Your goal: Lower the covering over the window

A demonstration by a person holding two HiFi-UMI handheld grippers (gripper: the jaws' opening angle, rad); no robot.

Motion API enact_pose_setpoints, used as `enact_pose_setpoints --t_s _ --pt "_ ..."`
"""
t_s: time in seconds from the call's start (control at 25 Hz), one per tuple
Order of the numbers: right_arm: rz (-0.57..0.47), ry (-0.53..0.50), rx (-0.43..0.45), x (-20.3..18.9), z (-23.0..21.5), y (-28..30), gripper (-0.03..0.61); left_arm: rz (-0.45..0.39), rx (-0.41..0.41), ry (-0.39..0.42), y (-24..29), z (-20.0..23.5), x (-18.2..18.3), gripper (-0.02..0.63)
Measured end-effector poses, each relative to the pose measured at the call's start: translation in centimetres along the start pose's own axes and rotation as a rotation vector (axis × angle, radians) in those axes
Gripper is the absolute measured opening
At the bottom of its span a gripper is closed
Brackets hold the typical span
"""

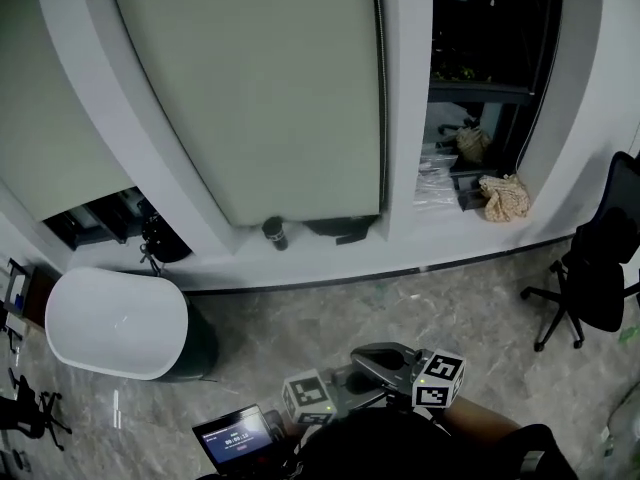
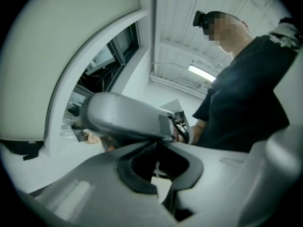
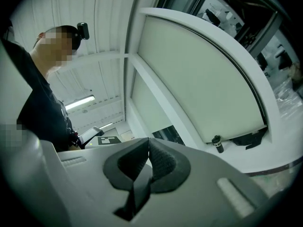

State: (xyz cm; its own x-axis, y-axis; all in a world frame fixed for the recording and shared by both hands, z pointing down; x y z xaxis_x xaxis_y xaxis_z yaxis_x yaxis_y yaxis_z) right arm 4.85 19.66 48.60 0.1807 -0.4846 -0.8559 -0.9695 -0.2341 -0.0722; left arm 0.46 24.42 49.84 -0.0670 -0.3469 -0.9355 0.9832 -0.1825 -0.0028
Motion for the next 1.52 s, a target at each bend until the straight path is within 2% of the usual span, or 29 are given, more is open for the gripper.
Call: enact_pose_setpoints --t_s 0.12,0.28,0.48,0.64,0.76,0.84,1.0,1.12,1.2,1.32,1.52 --pt "-0.003 0.001 -0.008 -1.6 2.3 -3.7 0.008 0.024 -0.031 -0.018 2.5 -4.1 -1.5 -0.002" --pt "0.001 0.051 0.014 -4.2 4.8 -6.9 0.008 0.036 0.008 -0.067 4.2 -8.4 -3.6 -0.002" --pt "0.046 0.069 0.054 -7.0 7.9 -7.3 0.008 0.057 0.098 -0.11 3.4 -11.8 -5.9 -0.002" --pt "0.039 0.083 0.053 -7.8 8.9 -6.4 0.008 0.03 0.107 -0.113 1.9 -12.7 -6.4 -0.002" --pt "-0.008 0.094 -0.013 -7.6 9.3 -5.7 0.008 0.023 0.138 -0.115 -0.4 -12.5 -6.2 -0.002" --pt "-0.063 0.098 -0.094 -7.3 9.2 -5.3 0.008 0.017 0.217 -0.126 -2.9 -12.0 -6.1 0.0" --pt "-0.136 0.108 -0.223 -8.2 9.8 -4.0 0.008 -0.007 0.424 -0.153 -8.4 -10.6 -6.8 0.0" --pt "-0.12 0.115 -0.269 -9.6 10.4 -2.2 0.008 -0.078 0.499 -0.23 -12.3 -9.4 -7.7 0.0" --pt "-0.105 0.112 -0.298 -10.3 11.3 -1.4 0.008 -0.104 0.525 -0.269 -14.3 -9.1 -8.2 0.0" --pt "-0.101 0.118 -0.336 -11.3 12.0 -0.2 0.008 -0.129 0.52 -0.298 -16.7 -8.8 -8.4 0.0" --pt "-0.096 0.14 -0.376 -12.8 13.1 1.3 0.008 -0.107 0.489 -0.308 -18.7 -9.0 -8.8 0.0"
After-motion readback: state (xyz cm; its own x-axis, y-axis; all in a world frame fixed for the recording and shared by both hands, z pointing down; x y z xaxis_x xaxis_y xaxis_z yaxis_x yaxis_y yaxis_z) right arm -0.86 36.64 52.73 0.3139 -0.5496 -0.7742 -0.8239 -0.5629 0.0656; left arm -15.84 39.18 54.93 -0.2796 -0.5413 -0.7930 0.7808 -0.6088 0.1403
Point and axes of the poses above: the fingertips, and each gripper's own axes: y forward along the fingers, z to its left, x out of its top, the point moved 7 cm from there along -y, backward along the fingers
